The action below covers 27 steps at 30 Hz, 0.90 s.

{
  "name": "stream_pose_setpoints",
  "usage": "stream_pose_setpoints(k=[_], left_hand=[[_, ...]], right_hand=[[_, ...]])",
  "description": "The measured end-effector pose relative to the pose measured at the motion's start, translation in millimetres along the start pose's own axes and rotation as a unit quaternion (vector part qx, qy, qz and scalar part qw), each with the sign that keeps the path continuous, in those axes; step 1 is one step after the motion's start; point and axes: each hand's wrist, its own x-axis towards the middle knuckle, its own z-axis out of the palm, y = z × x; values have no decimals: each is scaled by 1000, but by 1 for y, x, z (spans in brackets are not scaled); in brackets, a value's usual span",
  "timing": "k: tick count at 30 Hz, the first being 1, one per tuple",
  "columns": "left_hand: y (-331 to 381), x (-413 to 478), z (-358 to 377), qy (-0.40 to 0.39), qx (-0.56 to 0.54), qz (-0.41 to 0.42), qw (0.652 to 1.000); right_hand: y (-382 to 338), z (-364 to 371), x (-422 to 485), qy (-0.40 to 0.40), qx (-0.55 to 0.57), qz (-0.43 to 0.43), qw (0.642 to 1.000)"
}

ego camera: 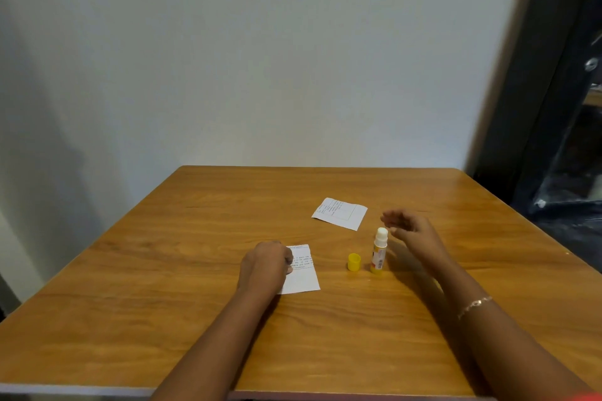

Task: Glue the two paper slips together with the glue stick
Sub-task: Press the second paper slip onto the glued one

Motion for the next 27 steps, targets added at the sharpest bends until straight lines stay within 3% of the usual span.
stream_pose_setpoints(k=[4,11,21,27], left_hand=[[0,0,1,5,7,0,1000],[-3,1,5,26,-12,-7,1000],[-6,1,9,47,-18,-5,999],[-5,0,8,52,-17,-2,998]], right_hand=[[2,12,35,-91,-230,-43,968],[12,30,59,-255,-382,-81,885],[27,20,44,-97,-384,-152,905],[33,13,37,-44,-375,-156,913]])
